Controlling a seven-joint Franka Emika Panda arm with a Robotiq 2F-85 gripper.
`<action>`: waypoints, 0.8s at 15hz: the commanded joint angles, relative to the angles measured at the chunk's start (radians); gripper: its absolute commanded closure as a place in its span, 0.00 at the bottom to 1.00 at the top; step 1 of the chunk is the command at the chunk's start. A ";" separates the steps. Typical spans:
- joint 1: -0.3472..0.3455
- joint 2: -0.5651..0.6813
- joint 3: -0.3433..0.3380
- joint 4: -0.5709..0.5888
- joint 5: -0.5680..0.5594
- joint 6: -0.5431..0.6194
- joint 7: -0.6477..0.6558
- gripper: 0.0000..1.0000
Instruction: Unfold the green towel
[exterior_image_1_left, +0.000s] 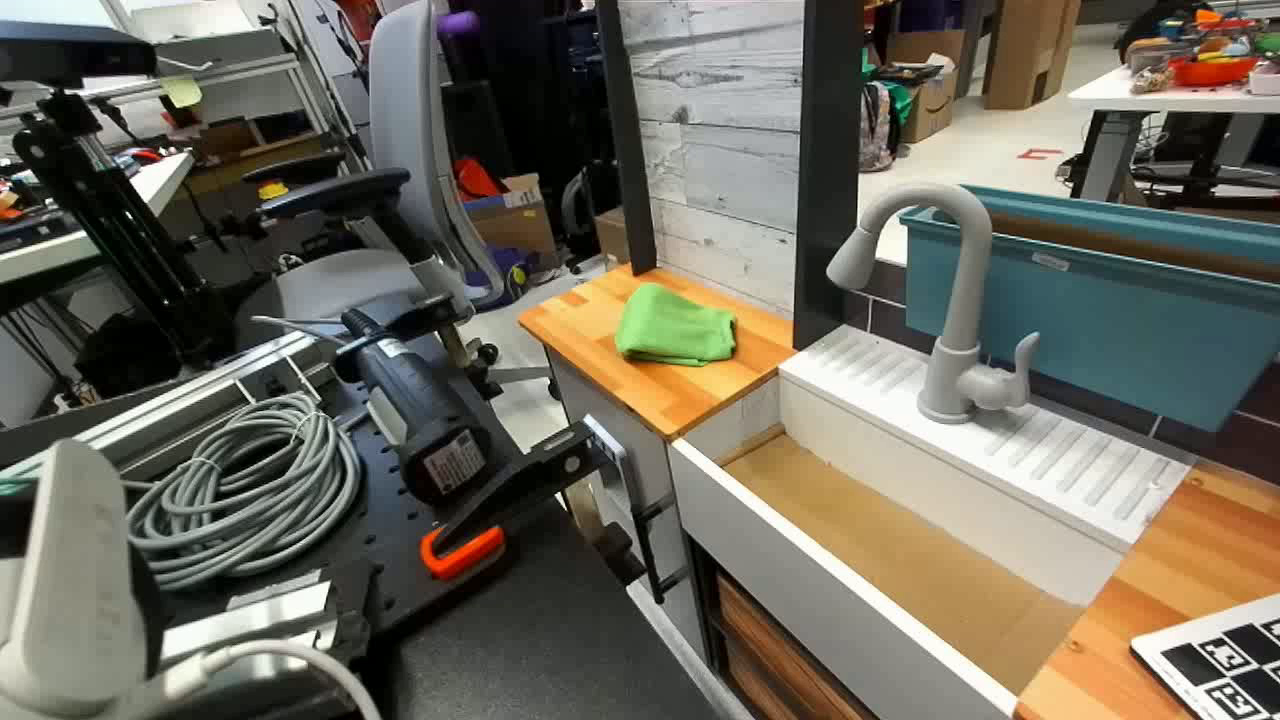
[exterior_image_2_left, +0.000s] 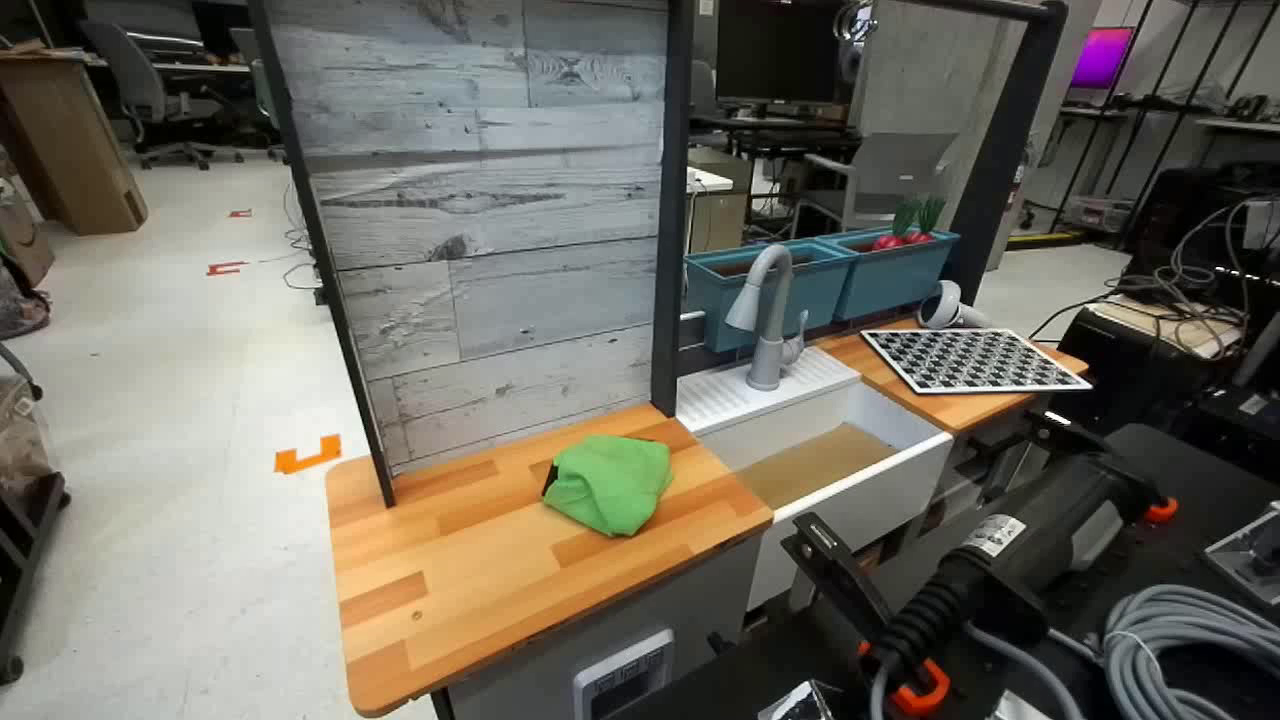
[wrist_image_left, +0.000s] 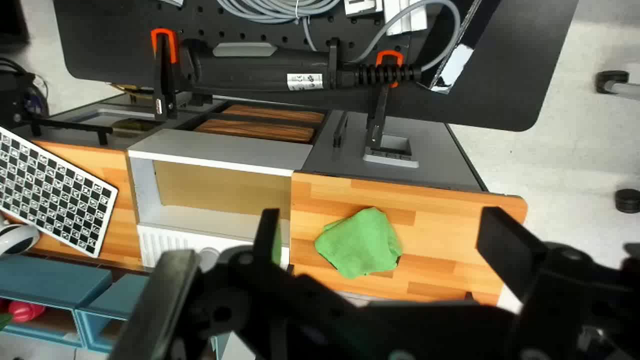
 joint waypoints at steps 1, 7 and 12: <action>0.014 0.004 -0.014 0.002 -0.012 -0.002 0.009 0.00; -0.051 0.084 -0.063 0.018 -0.058 0.111 -0.023 0.00; -0.162 0.280 -0.121 0.044 -0.138 0.371 -0.033 0.00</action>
